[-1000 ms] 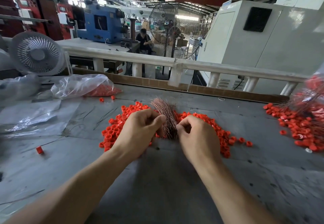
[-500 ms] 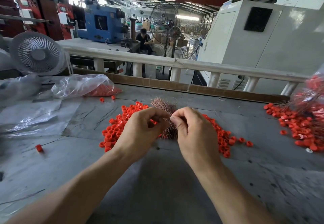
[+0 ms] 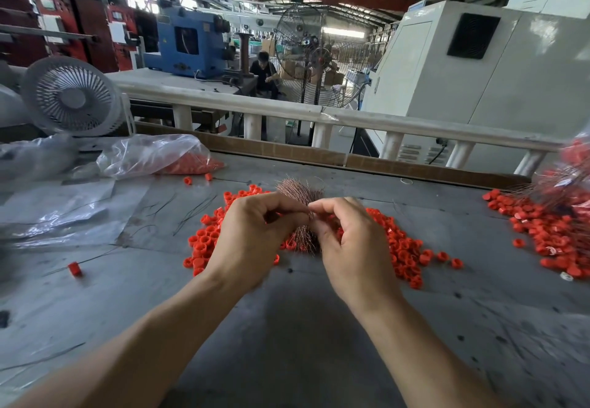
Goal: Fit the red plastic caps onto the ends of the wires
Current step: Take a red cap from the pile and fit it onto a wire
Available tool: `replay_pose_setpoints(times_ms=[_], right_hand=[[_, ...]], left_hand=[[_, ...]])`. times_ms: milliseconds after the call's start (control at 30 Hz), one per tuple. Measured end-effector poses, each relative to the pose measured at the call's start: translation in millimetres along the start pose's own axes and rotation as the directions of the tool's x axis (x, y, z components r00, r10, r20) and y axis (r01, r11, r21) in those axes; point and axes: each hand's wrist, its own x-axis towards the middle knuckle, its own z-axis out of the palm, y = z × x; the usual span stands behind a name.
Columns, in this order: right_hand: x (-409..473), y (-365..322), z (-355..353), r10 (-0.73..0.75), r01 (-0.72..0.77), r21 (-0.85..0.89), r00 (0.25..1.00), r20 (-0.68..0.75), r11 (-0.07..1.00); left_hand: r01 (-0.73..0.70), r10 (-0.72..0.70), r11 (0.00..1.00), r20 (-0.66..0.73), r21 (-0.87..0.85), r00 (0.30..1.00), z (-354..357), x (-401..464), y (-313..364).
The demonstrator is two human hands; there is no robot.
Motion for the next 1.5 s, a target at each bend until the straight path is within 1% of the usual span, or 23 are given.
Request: replay_pose_setpoints(times_ms=[100,333,633,767,933,1000,1100,1167,1267,1333,1433,1500], right_hand=[[-1,4,2,0.020,-0.019,-0.013,0.999,0.040,1.000],[1,6,1,0.008,-0.008,0.002,1.000,-0.014,1.000],[1,6,-1,0.004,-0.003,0.033,1.000,-0.016,0.999],[0,6,-1,0.090,-0.081,0.154,0.995,-0.047,0.985],[1,7,-1,0.212,-0.188,0.264,0.975,-0.067,0.946],[0,6,-2,0.230,-0.195,0.285,0.969,-0.093,0.938],[-1,2,-3,0.223,-0.170,0.356,0.968,-0.114,0.919],[-1,-4,-5,0.227,-0.149,0.454,0.966,-0.123,0.879],[0,-12,-8,0.308,-0.170,0.635,0.945,-0.112,0.754],[3,-13,-10,0.395,-0.232,0.732,0.917,-0.056,0.641],[8,-13,-14,0.512,-0.324,0.841,0.857,0.067,0.433],[9,-9,-15,0.548,-0.367,0.863,0.826,0.131,0.348]], left_hand=[[-0.020,0.021,1.000,0.018,-0.008,1.000,1,-1,3],[-0.031,0.031,0.999,0.018,-0.022,0.999,1,-3,7],[0.002,-0.002,1.000,-0.005,-0.031,1.000,1,-1,3],[0.008,-0.009,0.999,-0.014,-0.032,1.000,0,-1,1],[0.007,-0.007,1.000,-0.029,0.025,1.000,1,1,-2],[0.020,-0.018,0.998,-0.028,0.063,0.999,1,1,-5],[0.024,-0.026,0.989,0.014,0.147,1.000,2,2,-9],[0.010,-0.022,0.976,0.052,0.219,0.998,4,1,-11],[0.010,-0.041,0.955,0.098,0.295,0.994,4,0,-13],[0.019,-0.064,0.945,0.128,0.327,0.990,3,-1,-14],[-0.008,-0.083,0.904,0.195,0.427,0.977,4,-2,-14],[-0.016,-0.089,0.892,0.212,0.451,0.973,4,-2,-13]])
